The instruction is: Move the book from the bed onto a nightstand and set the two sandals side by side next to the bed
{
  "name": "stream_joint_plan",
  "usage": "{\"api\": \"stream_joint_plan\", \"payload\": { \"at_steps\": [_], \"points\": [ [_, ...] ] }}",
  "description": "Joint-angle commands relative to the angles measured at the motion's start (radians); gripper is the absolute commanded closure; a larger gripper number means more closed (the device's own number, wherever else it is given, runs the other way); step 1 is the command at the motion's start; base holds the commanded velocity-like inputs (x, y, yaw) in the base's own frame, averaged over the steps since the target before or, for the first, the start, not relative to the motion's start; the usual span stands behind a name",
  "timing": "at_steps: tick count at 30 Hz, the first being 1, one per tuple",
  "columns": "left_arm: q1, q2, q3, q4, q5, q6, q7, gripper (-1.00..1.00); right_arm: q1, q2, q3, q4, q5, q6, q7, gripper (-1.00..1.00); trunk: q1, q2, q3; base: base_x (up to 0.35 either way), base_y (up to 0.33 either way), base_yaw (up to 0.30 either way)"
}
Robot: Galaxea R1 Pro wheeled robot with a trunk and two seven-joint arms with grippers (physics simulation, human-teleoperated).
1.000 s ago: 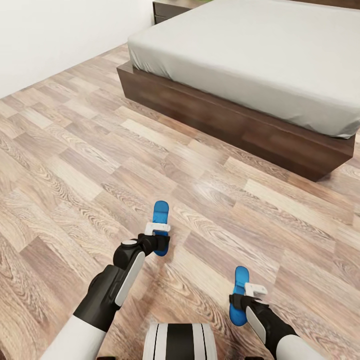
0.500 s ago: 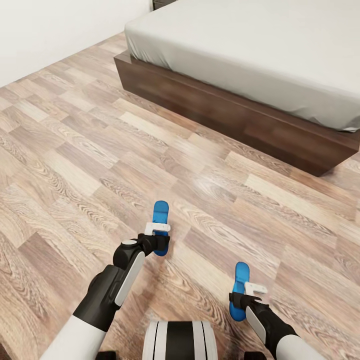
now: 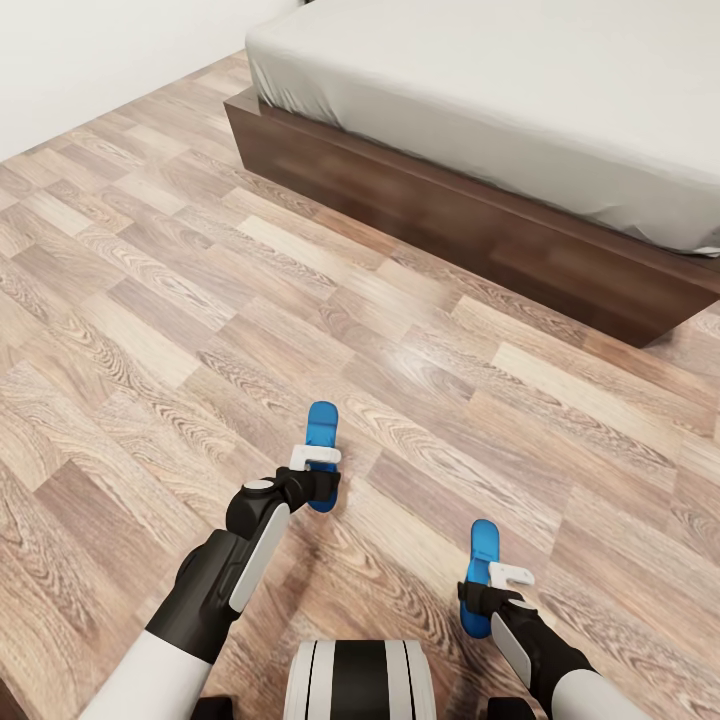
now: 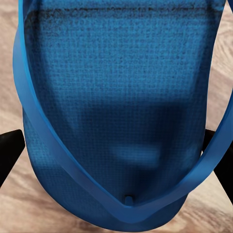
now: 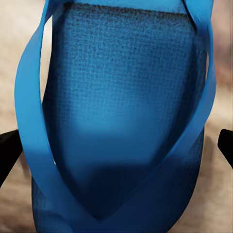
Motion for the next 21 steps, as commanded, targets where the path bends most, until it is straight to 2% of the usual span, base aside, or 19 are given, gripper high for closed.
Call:
{"api": "stream_joint_plan", "payload": {
  "at_steps": [1, 6, 16, 17, 21],
  "points": [
    [0.0, 0.0, -0.001, -0.001, 0.01, 0.004, 0.01, 1.0, 0.0, -0.001, 0.006, -0.002, -0.008, 0.005, -0.006, -1.0, 0.0, 0.0, -0.001, 0.0, 0.0, 0.0],
    [0.0, 0.001, -0.001, -0.001, 0.01, 0.004, 0.01, 1.0, 0.0, -0.001, 0.006, -0.002, -0.009, 0.005, -0.006, -1.0, 0.002, -0.001, -0.016, 0.0, 0.0, 0.0],
    [0.0, 0.001, -0.001, -0.001, 0.01, 0.004, 0.01, 1.0, 0.0, -0.001, 0.007, -0.003, -0.009, 0.004, -0.005, -1.0, 0.002, -0.001, -0.016, 0.0, 0.0, 0.0],
    [0.0, 0.001, -0.001, -0.001, 0.01, 0.004, 0.01, 1.0, 0.0, -0.001, 0.006, -0.003, -0.009, 0.004, -0.005, 1.0, 0.002, -0.001, -0.016, 0.0, 0.0, 0.0],
    [0.0, 0.001, -0.001, -0.001, 0.01, 0.004, 0.01, 1.0, 0.0, -0.001, 0.006, -0.003, -0.009, 0.004, -0.005, 1.0, 0.002, -0.001, -0.016, 0.0, 0.0, 0.0]
  ]
}}
